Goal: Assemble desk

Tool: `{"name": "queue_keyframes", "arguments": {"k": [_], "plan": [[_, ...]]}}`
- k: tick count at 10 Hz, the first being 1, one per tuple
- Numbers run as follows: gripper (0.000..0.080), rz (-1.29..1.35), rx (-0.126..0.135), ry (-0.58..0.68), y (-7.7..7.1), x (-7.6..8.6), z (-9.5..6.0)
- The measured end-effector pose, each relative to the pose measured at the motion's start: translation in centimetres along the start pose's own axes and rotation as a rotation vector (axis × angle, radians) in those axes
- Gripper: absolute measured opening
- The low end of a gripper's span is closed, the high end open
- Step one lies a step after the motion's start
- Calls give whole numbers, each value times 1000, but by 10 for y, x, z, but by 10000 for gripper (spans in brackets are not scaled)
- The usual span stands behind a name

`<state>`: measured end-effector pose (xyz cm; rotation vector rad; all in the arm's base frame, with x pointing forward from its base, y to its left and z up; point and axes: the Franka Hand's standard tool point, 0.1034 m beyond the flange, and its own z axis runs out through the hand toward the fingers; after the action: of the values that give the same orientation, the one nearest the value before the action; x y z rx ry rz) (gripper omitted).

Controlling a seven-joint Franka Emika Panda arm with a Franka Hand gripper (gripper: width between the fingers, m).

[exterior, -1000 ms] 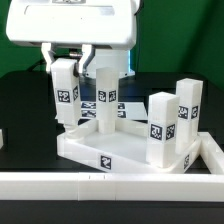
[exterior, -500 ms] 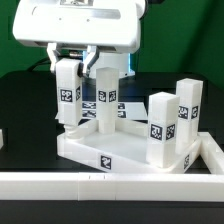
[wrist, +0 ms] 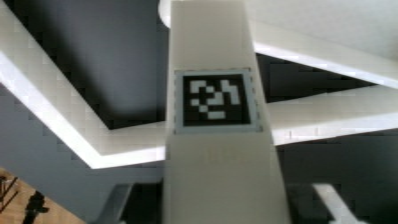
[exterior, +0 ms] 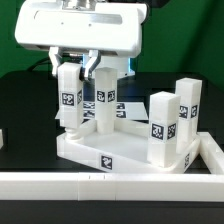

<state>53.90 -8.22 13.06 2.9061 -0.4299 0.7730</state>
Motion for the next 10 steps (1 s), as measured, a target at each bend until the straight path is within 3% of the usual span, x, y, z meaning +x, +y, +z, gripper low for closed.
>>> {"name": "queue_keyframes", "arguments": {"k": [4,10], "plan": [[290,-15,-6,-18,-3,-10,9],[290,-37,-24,55,-5,-6,12]]}}
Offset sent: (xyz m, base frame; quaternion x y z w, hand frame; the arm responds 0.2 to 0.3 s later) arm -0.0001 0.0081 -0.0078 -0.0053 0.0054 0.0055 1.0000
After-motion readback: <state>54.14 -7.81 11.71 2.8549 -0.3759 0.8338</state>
